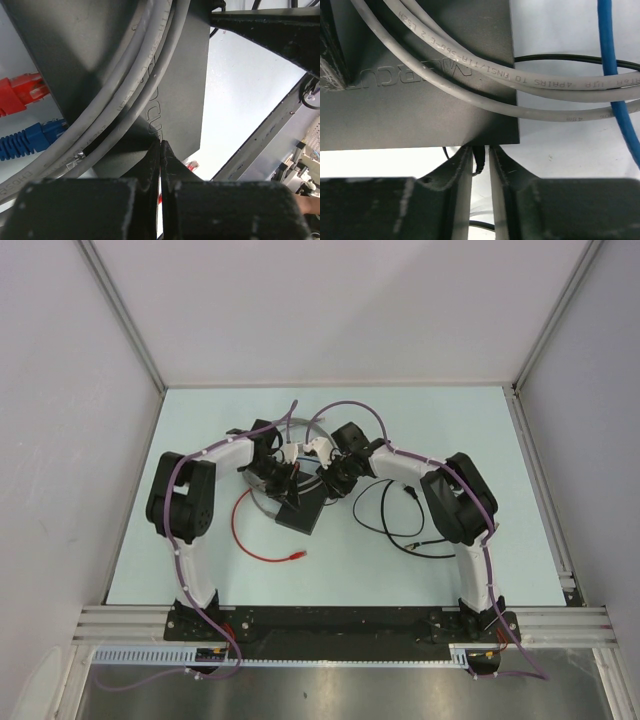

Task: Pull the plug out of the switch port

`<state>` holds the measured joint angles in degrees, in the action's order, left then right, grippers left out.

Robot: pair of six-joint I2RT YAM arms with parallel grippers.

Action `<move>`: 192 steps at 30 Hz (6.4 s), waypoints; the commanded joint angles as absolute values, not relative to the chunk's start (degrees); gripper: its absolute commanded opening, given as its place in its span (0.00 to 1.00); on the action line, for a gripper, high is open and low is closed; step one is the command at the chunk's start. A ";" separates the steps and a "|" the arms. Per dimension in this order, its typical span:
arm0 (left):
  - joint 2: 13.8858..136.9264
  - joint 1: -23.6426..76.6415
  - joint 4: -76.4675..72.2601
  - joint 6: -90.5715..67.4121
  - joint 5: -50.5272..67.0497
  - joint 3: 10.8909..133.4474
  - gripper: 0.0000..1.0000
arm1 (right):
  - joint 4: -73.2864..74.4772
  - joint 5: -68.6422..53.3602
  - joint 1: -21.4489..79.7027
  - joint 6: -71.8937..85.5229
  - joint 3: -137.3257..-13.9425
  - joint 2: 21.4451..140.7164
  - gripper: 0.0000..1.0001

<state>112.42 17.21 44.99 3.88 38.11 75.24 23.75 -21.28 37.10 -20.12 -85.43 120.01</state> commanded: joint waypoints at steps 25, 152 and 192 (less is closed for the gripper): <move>115.84 17.67 44.21 5.54 33.40 75.24 0.00 | 21.00 -16.96 39.37 -24.60 -89.21 118.21 0.33; 100.64 12.83 40.35 5.63 26.47 70.33 0.40 | 48.42 -9.56 17.05 -21.27 -114.70 123.85 0.47; 109.25 13.80 42.01 5.27 34.54 72.42 0.43 | 52.56 -43.50 26.37 -13.71 -116.79 133.41 0.99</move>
<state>108.79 13.04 41.60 5.41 33.34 70.37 53.36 -36.18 27.44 -16.47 -111.39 132.51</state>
